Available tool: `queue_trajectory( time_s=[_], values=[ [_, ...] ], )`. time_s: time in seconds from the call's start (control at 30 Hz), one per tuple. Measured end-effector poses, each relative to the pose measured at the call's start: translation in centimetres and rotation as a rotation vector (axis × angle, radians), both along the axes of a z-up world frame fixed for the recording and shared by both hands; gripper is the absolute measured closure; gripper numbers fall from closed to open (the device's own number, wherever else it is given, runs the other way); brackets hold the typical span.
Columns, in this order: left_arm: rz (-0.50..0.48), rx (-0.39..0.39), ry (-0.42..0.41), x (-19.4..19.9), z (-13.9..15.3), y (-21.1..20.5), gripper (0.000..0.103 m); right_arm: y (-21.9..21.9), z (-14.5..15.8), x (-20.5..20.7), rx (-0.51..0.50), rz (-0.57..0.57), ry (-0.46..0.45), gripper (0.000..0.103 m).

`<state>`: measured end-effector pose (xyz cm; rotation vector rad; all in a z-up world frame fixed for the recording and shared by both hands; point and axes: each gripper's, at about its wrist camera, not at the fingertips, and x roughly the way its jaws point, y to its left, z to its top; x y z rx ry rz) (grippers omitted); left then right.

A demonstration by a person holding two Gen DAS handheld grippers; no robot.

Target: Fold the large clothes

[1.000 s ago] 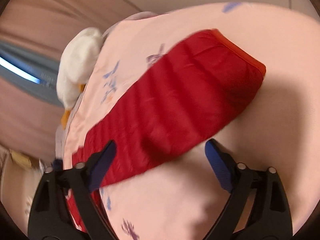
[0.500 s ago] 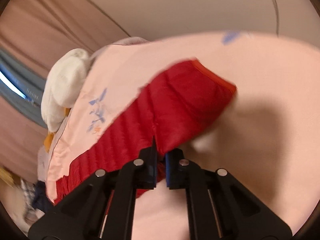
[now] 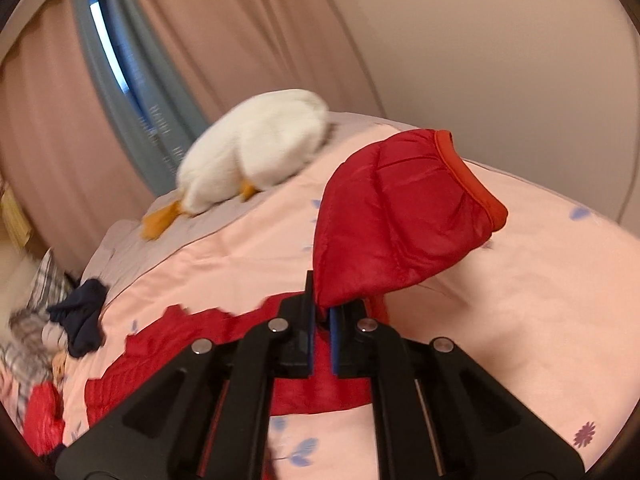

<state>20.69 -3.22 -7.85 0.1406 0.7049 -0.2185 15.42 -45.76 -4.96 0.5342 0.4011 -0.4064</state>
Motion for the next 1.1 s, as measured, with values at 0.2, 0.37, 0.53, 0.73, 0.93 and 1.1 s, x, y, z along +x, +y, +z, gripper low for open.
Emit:
queue_trajectory(
  time_s=[0.2,0.37,0.53,0.73,0.93,1.1],
  values=[
    [0.014,0.003,0.0,0.2,-0.2,1.4,0.001,5.5,2.0,1.5,-0.087,0.114,-0.003,0.098],
    [0.028,-0.013,0.009,0.6,-0.5,2.8,0.001,10.3,3.1,3.1,-0.159,0.215,0.008,0.098],
    [0.043,-0.027,0.024,0.8,-1.0,3.9,0.001,16.8,3.0,6.8,-0.234,0.351,0.038,0.098],
    [0.09,-0.081,0.08,1.6,-2.2,6.2,0.001,23.4,1.2,9.7,-0.294,0.494,0.103,0.097],
    [0.151,-0.21,0.157,2.9,-3.6,9.9,0.001,30.8,-2.3,12.7,-0.372,0.627,0.196,0.093],
    [0.159,-0.357,0.214,3.8,-4.6,11.9,0.001,35.3,-5.8,14.2,-0.392,0.743,0.28,0.053]
  ],
)
